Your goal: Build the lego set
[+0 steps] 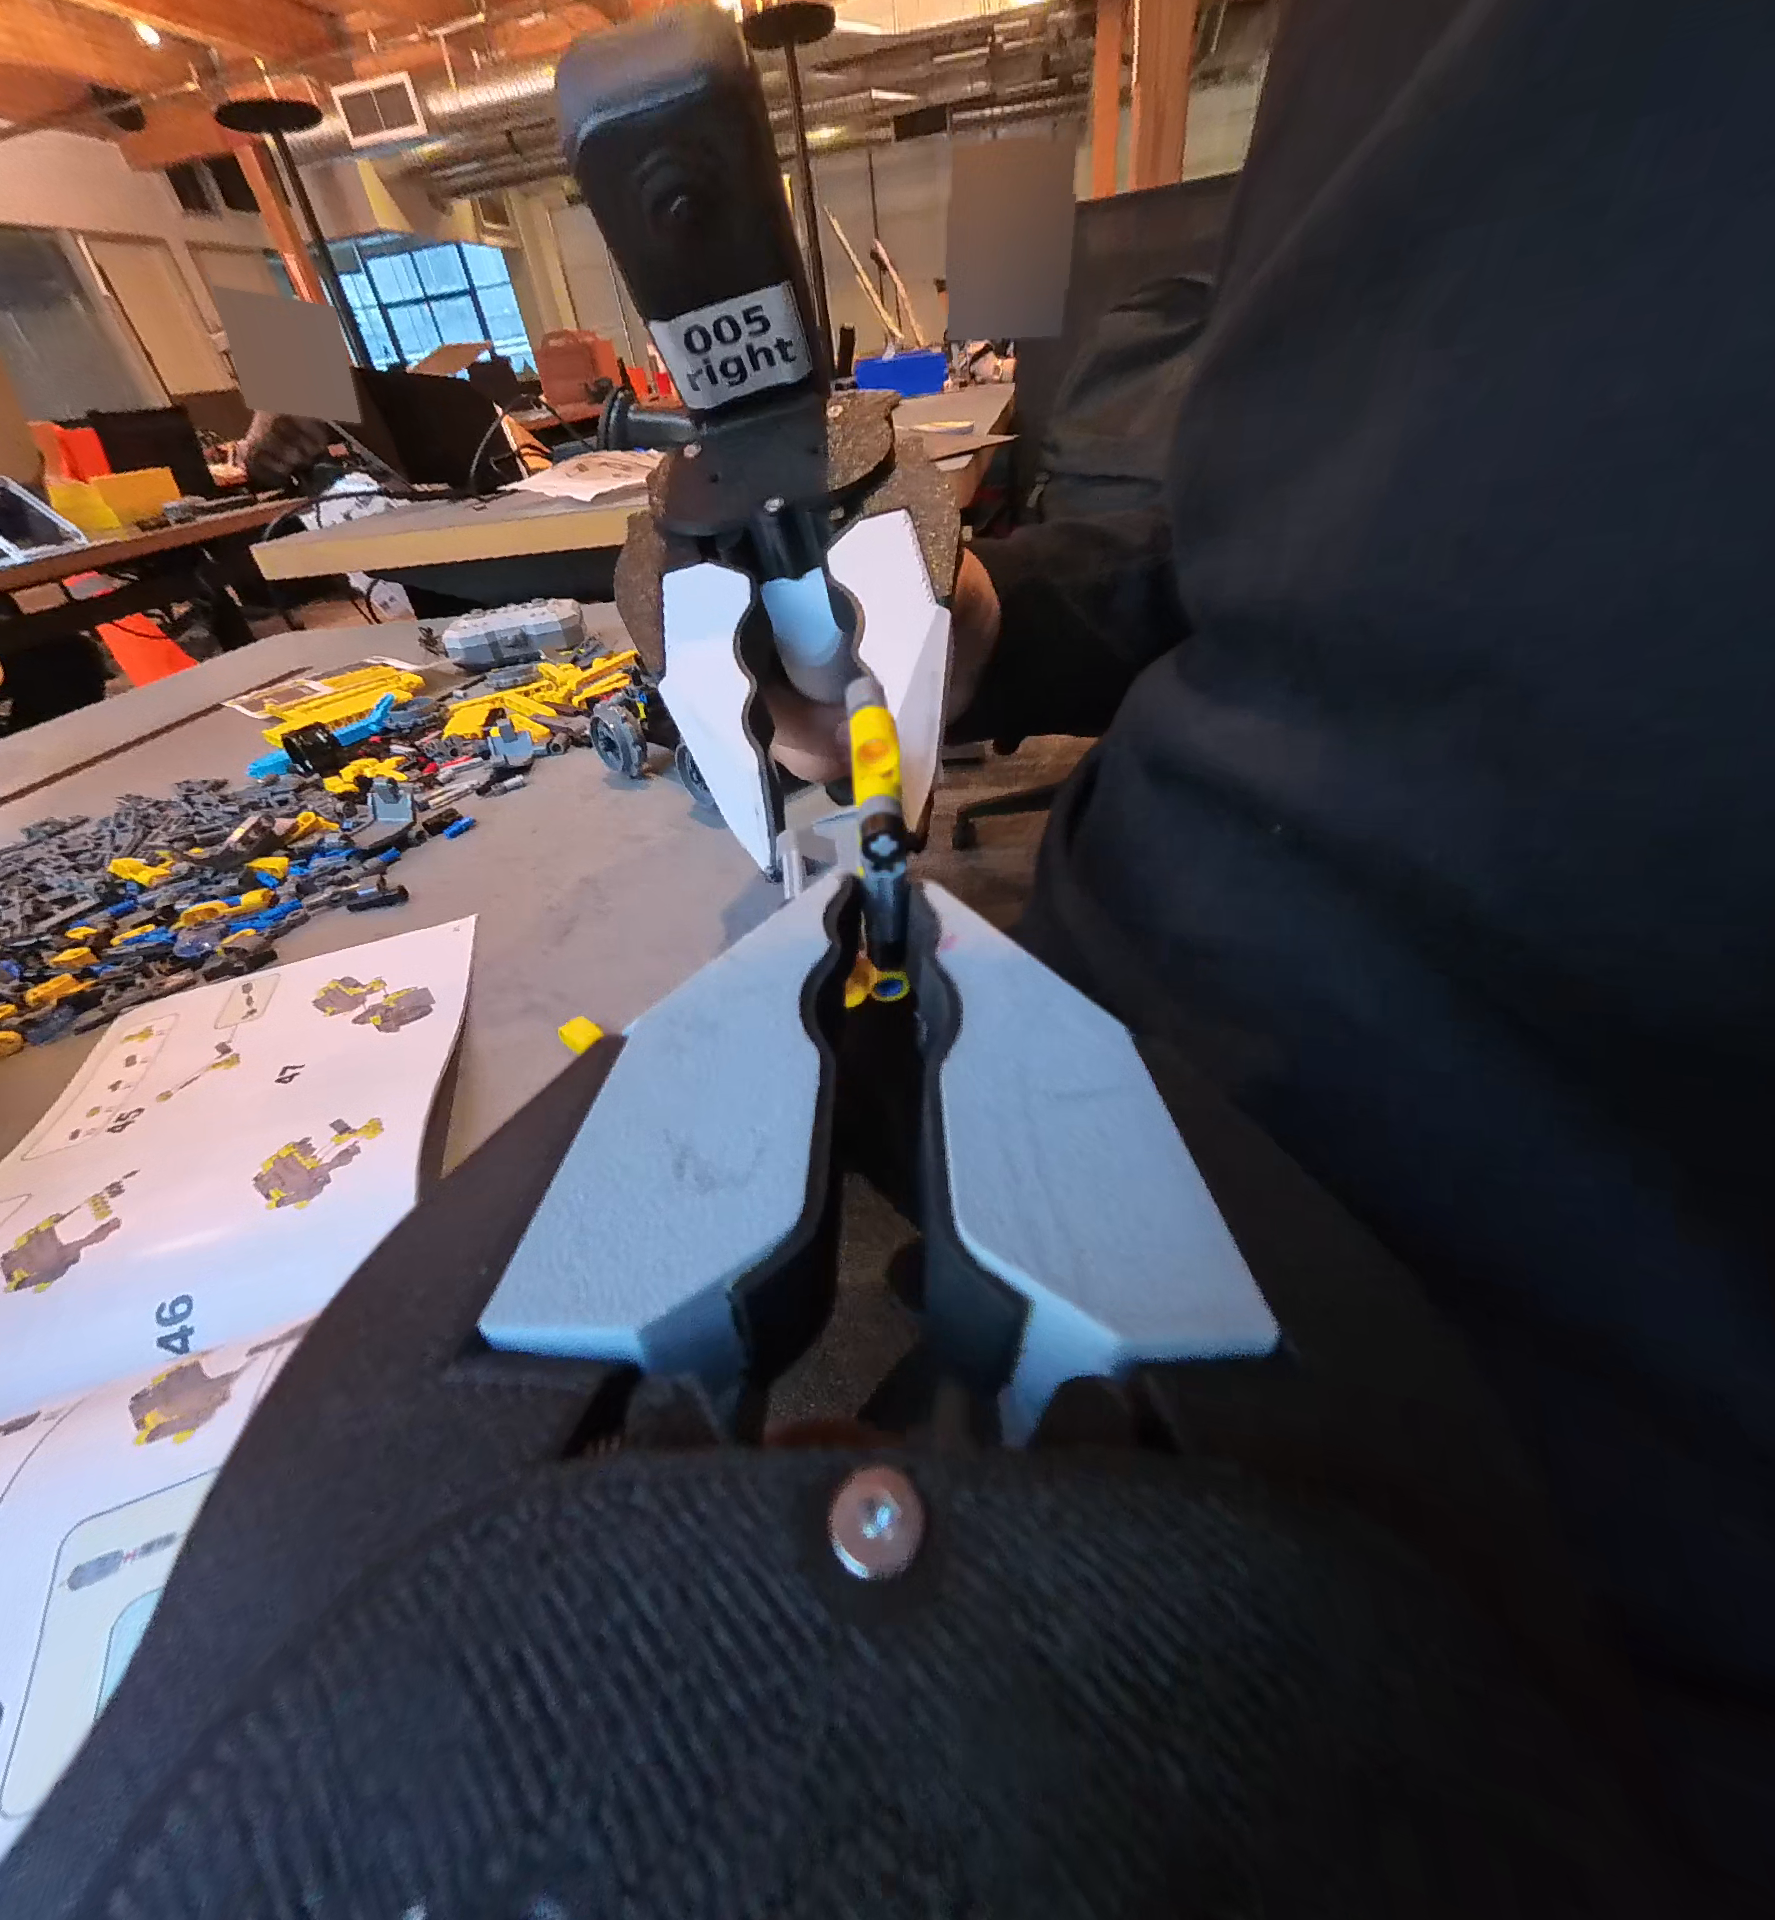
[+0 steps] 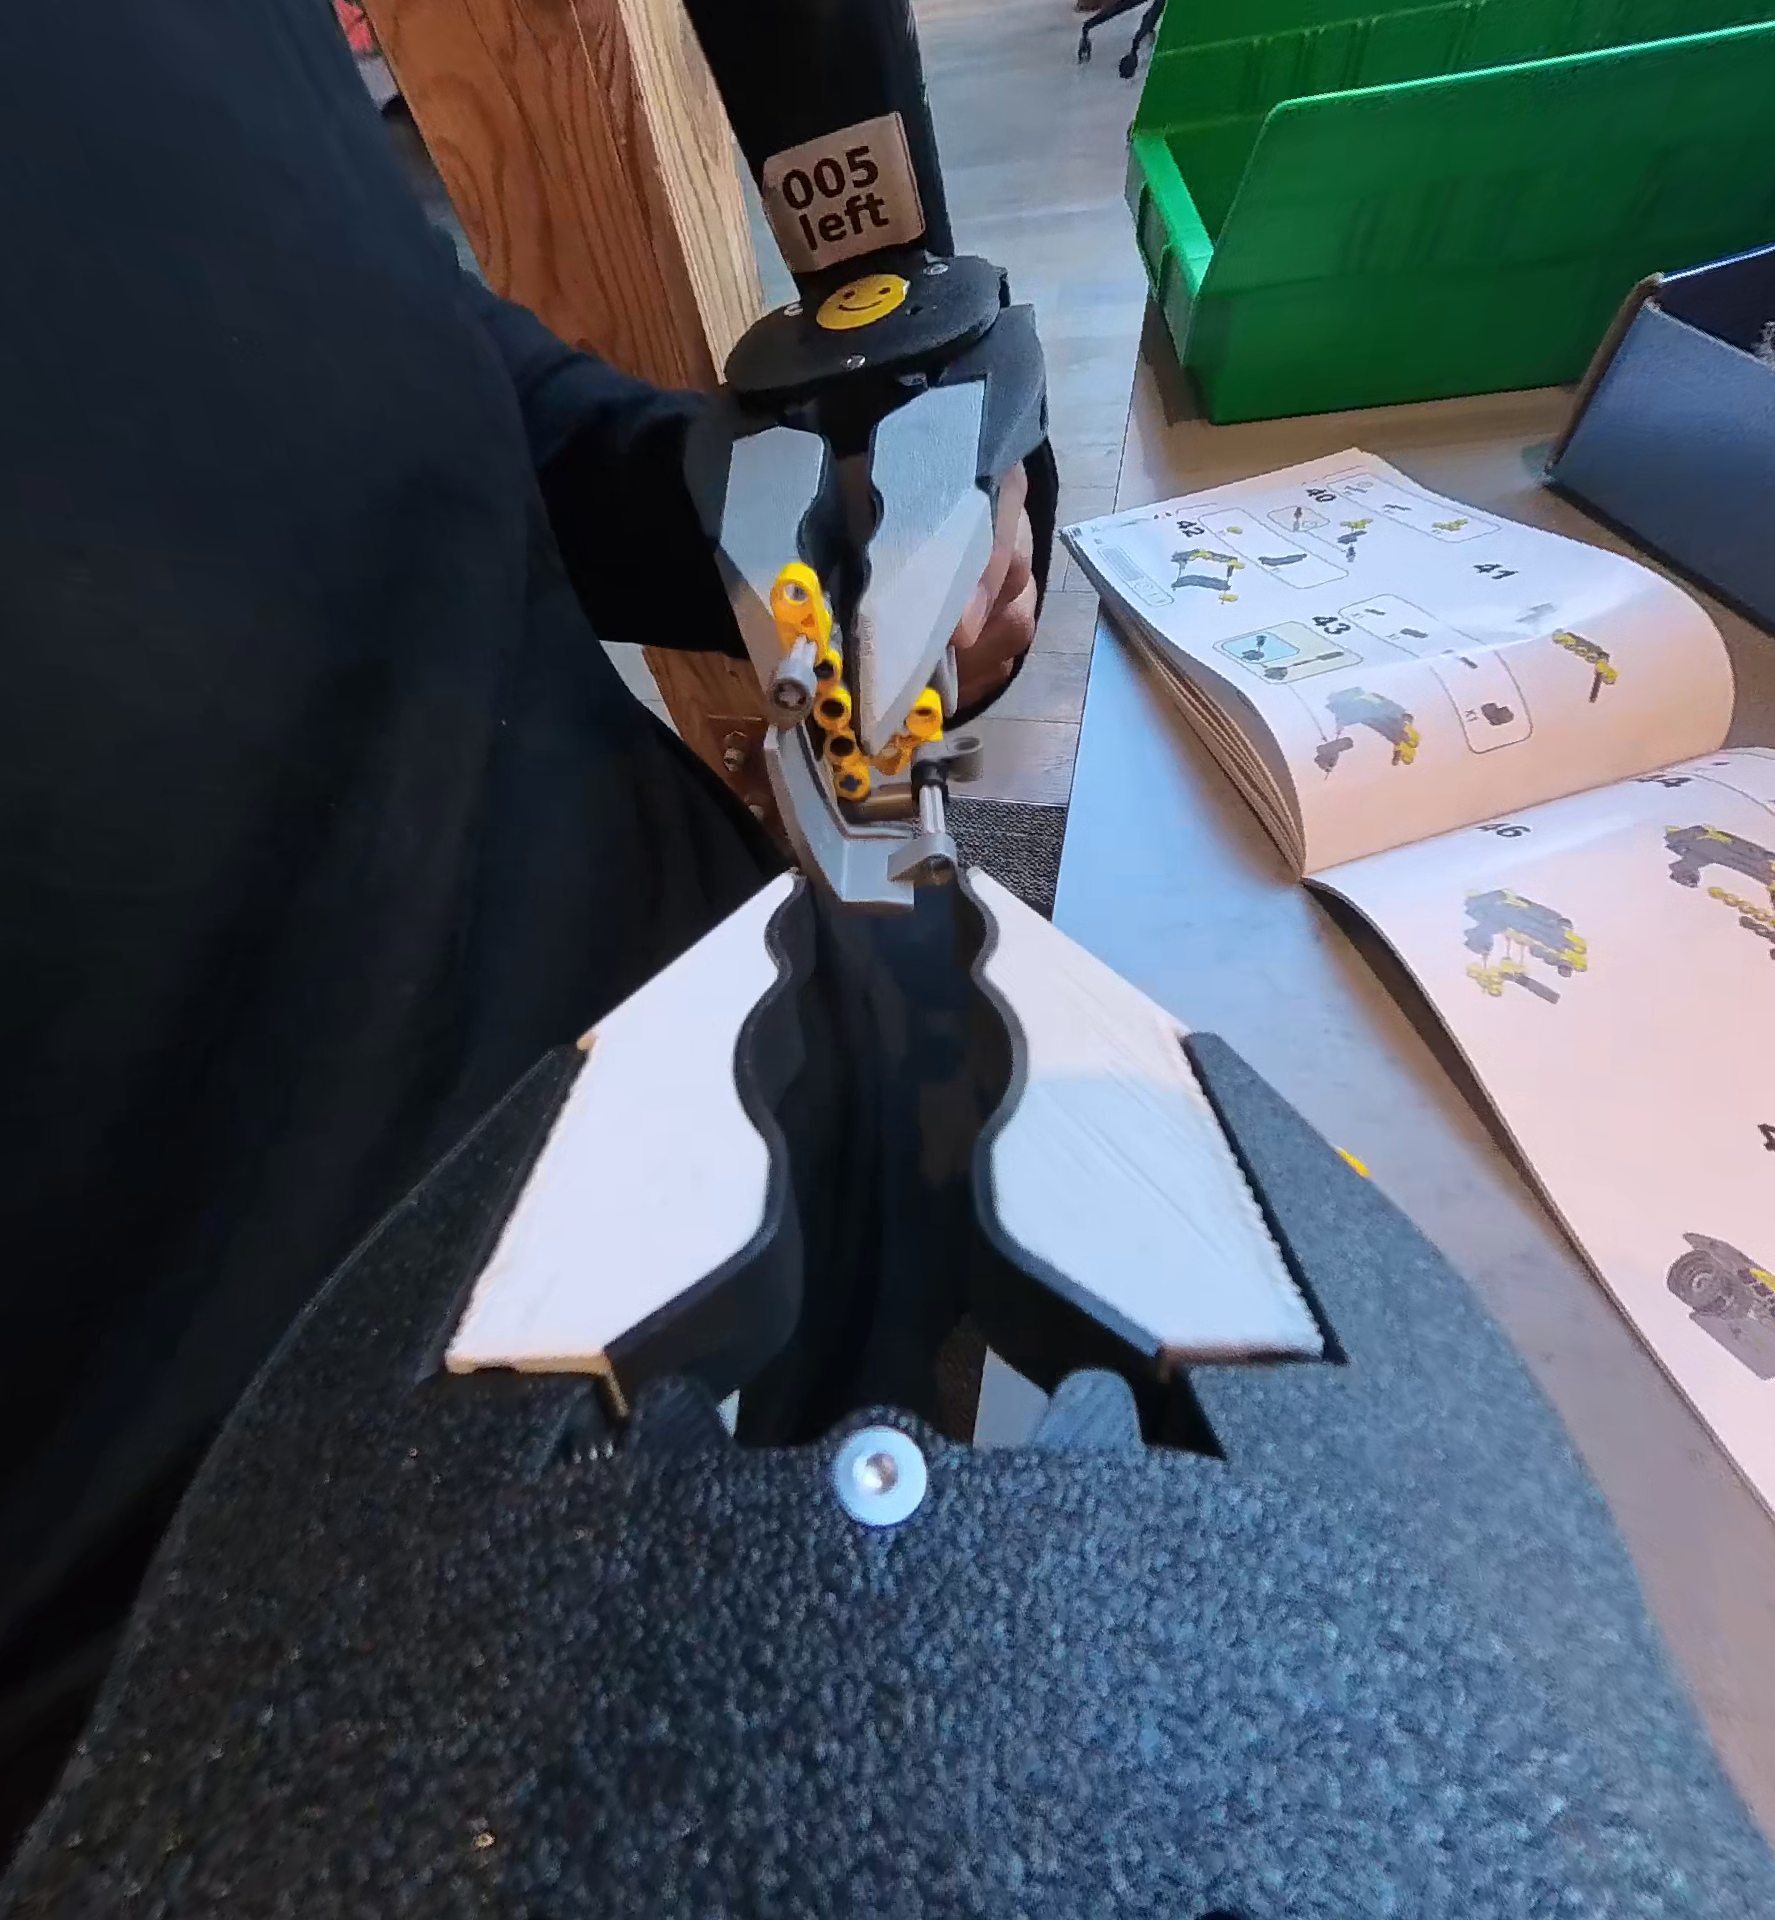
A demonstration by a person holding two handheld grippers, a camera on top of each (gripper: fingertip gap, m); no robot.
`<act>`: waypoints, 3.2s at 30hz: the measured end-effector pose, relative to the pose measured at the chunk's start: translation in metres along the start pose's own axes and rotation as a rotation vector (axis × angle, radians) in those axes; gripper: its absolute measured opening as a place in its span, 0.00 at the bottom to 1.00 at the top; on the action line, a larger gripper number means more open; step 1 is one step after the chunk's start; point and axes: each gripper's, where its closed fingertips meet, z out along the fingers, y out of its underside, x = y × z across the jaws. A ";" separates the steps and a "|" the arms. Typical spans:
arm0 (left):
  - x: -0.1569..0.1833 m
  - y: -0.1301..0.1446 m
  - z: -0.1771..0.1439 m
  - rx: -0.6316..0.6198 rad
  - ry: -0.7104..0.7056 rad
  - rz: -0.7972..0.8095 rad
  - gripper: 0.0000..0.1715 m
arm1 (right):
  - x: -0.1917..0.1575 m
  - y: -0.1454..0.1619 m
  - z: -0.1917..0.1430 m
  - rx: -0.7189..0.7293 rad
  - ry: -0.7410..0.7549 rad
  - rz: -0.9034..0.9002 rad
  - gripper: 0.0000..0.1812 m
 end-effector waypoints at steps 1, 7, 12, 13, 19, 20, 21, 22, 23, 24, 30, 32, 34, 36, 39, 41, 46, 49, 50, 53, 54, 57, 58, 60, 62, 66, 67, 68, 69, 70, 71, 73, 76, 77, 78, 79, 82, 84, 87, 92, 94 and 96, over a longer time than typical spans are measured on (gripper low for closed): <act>0.000 0.001 0.000 -0.005 -0.004 0.007 0.04 | 0.000 0.000 0.000 -0.001 0.001 0.001 0.14; 0.005 0.017 0.005 -0.122 -0.016 0.078 0.05 | 0.000 0.006 0.003 -0.007 -0.009 0.014 0.14; 0.003 0.022 0.003 -0.149 -0.045 0.076 0.04 | 0.000 0.012 0.005 -0.011 -0.027 0.029 0.14; 0.001 0.023 0.002 -0.151 -0.052 0.072 0.04 | 0.001 0.013 0.006 -0.019 -0.025 0.027 0.14; -0.004 0.032 0.003 -0.211 -0.043 0.118 0.03 | 0.014 0.025 0.015 -0.100 0.037 -0.027 0.13; -0.006 0.035 0.003 -0.226 -0.041 0.127 0.03 | 0.015 0.025 0.017 -0.103 0.035 -0.025 0.13; -0.008 0.039 0.004 -0.236 -0.042 0.131 0.03 | 0.018 0.026 0.019 -0.109 0.040 -0.020 0.13; -0.012 0.042 0.003 -0.245 -0.052 0.128 0.03 | 0.022 0.028 0.020 -0.122 0.056 -0.015 0.13; -0.015 0.045 0.002 -0.252 -0.061 0.122 0.04 | 0.025 0.031 0.021 -0.133 0.071 -0.011 0.13; -0.016 0.045 0.002 -0.247 -0.065 0.113 0.04 | 0.026 0.032 0.020 -0.137 0.075 -0.007 0.13; -0.023 0.038 -0.001 -0.207 -0.113 0.087 0.03 | 0.029 0.031 0.016 -0.125 0.081 0.026 0.13; -0.025 0.036 -0.001 -0.200 -0.122 0.077 0.04 | 0.030 0.030 0.016 -0.123 0.074 0.033 0.13; -0.028 0.036 -0.001 -0.194 -0.130 0.069 0.03 | 0.031 0.031 0.017 -0.122 0.070 0.041 0.13; -0.030 0.037 -0.001 -0.188 -0.135 0.057 0.03 | 0.032 0.030 0.017 -0.121 0.068 0.050 0.13; -0.032 0.040 -0.002 -0.196 -0.144 0.033 0.04 | 0.035 0.029 0.017 -0.115 0.076 0.062 0.13; -0.034 0.041 -0.002 -0.199 -0.149 0.020 0.04 | 0.036 0.029 0.017 -0.113 0.077 0.074 0.14; -0.040 0.038 -0.005 -0.173 -0.172 -0.021 0.04 | 0.038 0.031 0.017 -0.120 0.078 0.089 0.16; -0.045 0.038 -0.005 -0.157 -0.181 -0.054 0.03 | 0.041 0.033 0.019 -0.132 0.084 0.104 0.14; -0.047 0.038 -0.004 -0.153 -0.185 -0.067 0.03 | 0.043 0.033 0.019 -0.136 0.093 0.113 0.11; -0.052 0.047 -0.005 -0.160 -0.213 -0.103 0.04 | 0.056 0.037 0.018 -0.149 0.146 0.169 0.08; -0.051 0.045 -0.007 -0.141 -0.215 -0.112 0.04 | 0.057 0.036 0.017 -0.137 0.146 0.177 0.09; -0.042 0.038 -0.015 -0.087 -0.205 -0.126 0.04 | 0.054 0.030 0.013 -0.080 0.105 0.185 0.10; -0.039 0.038 -0.017 -0.083 -0.201 -0.128 0.04 | 0.050 0.026 0.011 -0.056 0.066 0.188 0.10; -0.040 0.041 -0.022 -0.105 -0.205 -0.129 0.03 | 0.047 0.016 0.004 0.023 -0.010 0.210 0.04; -0.039 0.043 -0.027 -0.117 -0.203 -0.141 0.04 | 0.055 0.002 -0.010 0.143 -0.022 0.231 0.03; -0.029 0.046 -0.044 -0.126 -0.303 -0.182 0.04 | 0.060 -0.012 -0.024 0.254 0.014 0.161 0.06; -0.023 0.045 -0.050 -0.127 -0.331 -0.188 0.04 | 0.056 -0.009 -0.018 0.216 0.011 0.133 0.07; -0.016 0.047 -0.056 -0.142 -0.365 -0.196 0.04 | 0.055 -0.006 -0.013 0.177 0.034 0.101 0.09; -0.007 0.051 -0.062 -0.170 -0.394 -0.204 0.04 | 0.056 -0.003 -0.009 0.146 0.071 0.063 0.11; 0.002 0.054 -0.068 -0.198 -0.423 -0.206 0.04 | 0.058 -0.001 -0.007 0.122 0.114 0.026 0.11; 0.011 0.058 -0.074 -0.223 -0.458 -0.206 0.04 | 0.062 0.000 -0.006 0.106 0.159 -0.008 0.12; 0.028 0.065 -0.085 -0.273 -0.509 -0.232 0.04 | 0.069 0.000 -0.006 0.085 0.242 -0.057 0.12; 0.051 0.061 -0.097 -0.269 -0.559 -0.236 0.04 | 0.079 0.000 -0.009 0.065 0.358 -0.111 0.12; 0.055 0.057 -0.099 -0.260 -0.572 -0.226 0.04 | 0.082 -0.001 -0.011 0.059 0.400 -0.133 0.12; 0.059 0.053 -0.100 -0.250 -0.579 -0.213 0.04 | 0.085 -0.001 -0.013 0.051 0.441 -0.154 0.12; 0.063 0.051 -0.100 -0.245 -0.584 -0.207 0.04 | 0.086 -0.002 -0.014 0.044 0.474 -0.173 0.12; 0.080 0.053 -0.098 -0.248 -0.600 -0.231 0.04 | 0.086 -0.009 -0.021 0.073 0.593 -0.195 0.15; 0.093 0.059 -0.097 -0.271 -0.616 -0.239 0.04 | 0.060 -0.015 -0.023 0.156 0.598 -0.153 0.19; 0.112 0.056 -0.090 -0.256 -0.606 -0.245 0.04 | 0.017 -0.004 -0.027 0.185 0.672 -0.133 0.22; 0.149 0.068 -0.070 -0.294 -0.569 -0.329 0.04 | -0.038 0.054 -0.051 0.107 0.886 -0.259 0.20; 0.162 0.070 -0.063 -0.324 -0.554 -0.301 0.04 | -0.051 0.103 -0.051 0.004 0.869 -0.207 0.18; 0.176 0.072 -0.056 -0.339 -0.537 -0.271 0.04 | -0.053 0.168 -0.041 -0.136 0.829 -0.056 0.22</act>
